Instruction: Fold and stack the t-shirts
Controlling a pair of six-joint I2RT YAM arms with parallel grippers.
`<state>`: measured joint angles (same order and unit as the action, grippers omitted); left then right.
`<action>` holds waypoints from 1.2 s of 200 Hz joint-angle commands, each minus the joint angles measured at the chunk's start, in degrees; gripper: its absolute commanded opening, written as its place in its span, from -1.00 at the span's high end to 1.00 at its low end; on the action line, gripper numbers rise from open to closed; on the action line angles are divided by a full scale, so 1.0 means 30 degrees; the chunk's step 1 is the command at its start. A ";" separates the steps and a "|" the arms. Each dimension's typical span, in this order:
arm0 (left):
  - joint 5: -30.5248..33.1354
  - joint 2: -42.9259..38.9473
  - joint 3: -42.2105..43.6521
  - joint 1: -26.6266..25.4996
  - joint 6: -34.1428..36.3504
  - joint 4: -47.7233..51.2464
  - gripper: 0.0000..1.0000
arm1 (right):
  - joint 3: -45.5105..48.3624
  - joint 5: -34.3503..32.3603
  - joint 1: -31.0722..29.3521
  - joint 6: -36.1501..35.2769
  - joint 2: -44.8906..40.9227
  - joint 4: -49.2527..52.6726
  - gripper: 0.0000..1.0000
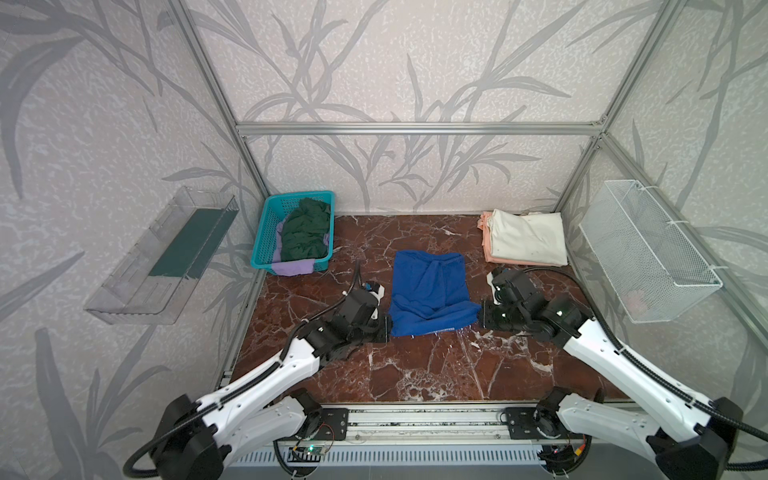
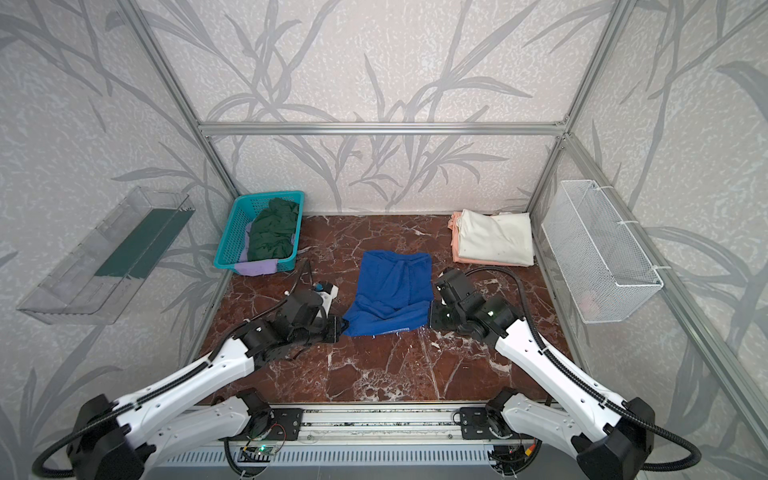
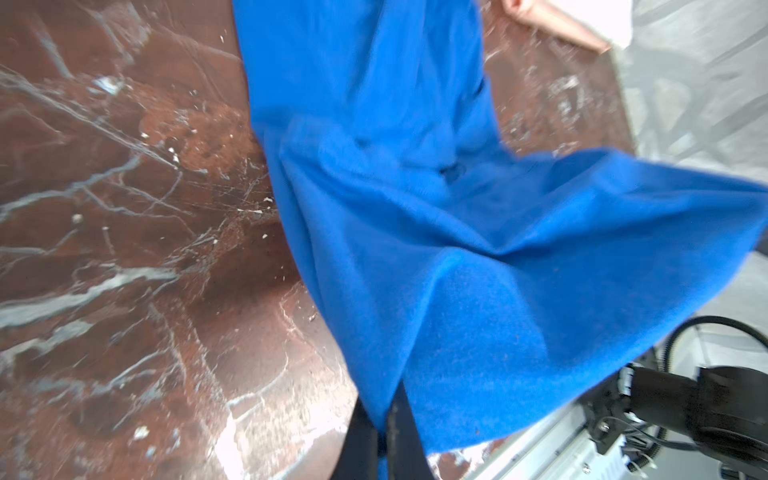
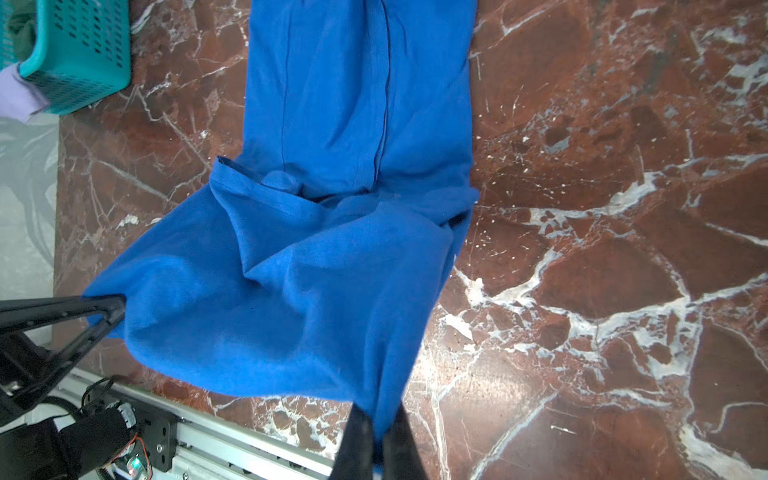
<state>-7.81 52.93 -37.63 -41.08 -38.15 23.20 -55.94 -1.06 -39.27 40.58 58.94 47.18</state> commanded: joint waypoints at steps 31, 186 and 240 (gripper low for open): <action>0.1714 -0.3996 0.1396 -0.0466 -0.1704 0.2459 1.00 | -0.0496 -0.1249 -0.1729 0.1648 -0.1013 0.1102 1.00; 0.3446 0.1196 -0.2928 0.2352 0.1902 0.1270 1.00 | -0.2656 -0.1883 0.0663 -0.1170 0.2325 -0.1493 1.00; 0.2265 0.4028 -0.4223 0.3395 0.2157 0.0494 1.00 | -0.3265 0.0395 0.2786 -0.2122 0.4587 -0.2785 1.00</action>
<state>-1.08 62.08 -48.07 -32.18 -32.93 25.34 -63.68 -2.26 -33.41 36.47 70.54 40.56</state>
